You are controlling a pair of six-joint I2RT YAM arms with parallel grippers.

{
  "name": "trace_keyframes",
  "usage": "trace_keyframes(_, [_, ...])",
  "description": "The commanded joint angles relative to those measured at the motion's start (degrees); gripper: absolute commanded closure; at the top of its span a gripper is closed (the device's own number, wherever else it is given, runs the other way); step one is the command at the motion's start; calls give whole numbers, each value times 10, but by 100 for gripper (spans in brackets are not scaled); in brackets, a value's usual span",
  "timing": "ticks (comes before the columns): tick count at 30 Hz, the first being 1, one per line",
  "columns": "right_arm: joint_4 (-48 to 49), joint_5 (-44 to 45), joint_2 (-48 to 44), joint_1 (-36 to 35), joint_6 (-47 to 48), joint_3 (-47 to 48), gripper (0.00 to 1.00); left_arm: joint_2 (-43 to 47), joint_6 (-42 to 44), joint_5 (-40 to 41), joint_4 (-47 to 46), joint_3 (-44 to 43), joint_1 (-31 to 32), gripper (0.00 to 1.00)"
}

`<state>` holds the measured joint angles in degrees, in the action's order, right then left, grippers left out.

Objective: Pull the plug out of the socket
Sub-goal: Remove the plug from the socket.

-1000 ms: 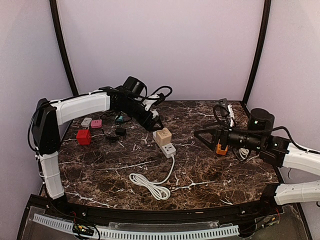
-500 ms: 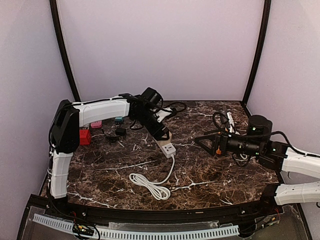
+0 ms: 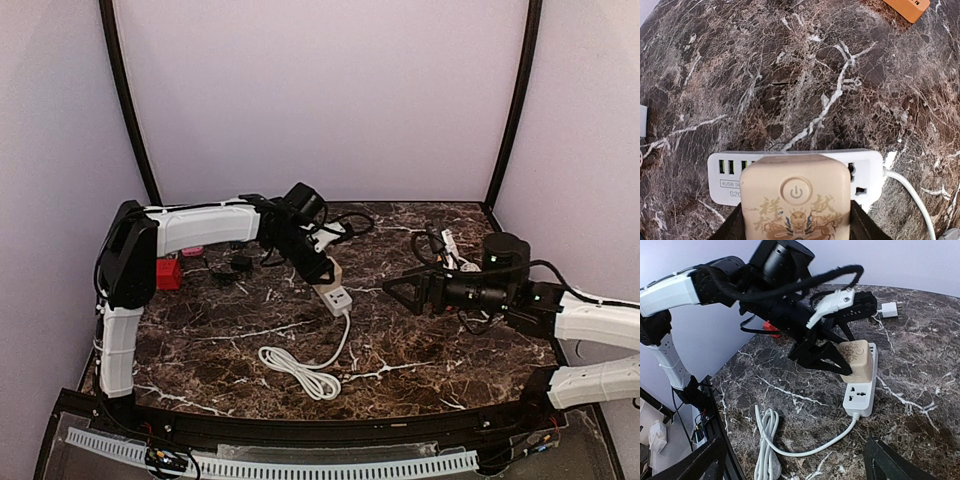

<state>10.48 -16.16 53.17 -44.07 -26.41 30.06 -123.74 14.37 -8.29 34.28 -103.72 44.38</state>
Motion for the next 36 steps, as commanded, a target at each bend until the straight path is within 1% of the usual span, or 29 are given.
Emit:
trace_keyframes(1, [6,12,40,3,22,-13,8,38,-19,-5,13,76,15,68])
trace_keyframes(4, [30,17,55,0,29,-29,13,62,-28,-12,-4,122,15,73])
trace_keyframes(6, [59,38,63,-9,37,-48,15,81,-35,-25,-13,144,16,74])
trace_keyframes(9, [98,92,87,-31,47,-69,17,91,-47,-45,-17,160,16,76])
trace_keyframes(12, [135,144,135,-64,58,-69,18,96,-51,-52,-20,168,19,77])
trace_keyframes(17, [191,177,251,-105,70,-36,19,104,-57,-55,-22,188,23,79])
trace_keyframes(23, [260,204,364,-128,81,-1,20,113,-64,-60,-29,205,27,80])
trace_keyframes(27, [271,235,413,-146,94,31,20,116,-67,-63,-32,208,29,80])
trace_keyframes(31, [261,253,456,-155,98,70,21,120,-68,-64,-32,210,29,80])
trace_keyframes(36, [269,276,496,-167,102,90,21,122,-69,-64,-32,213,29,80])
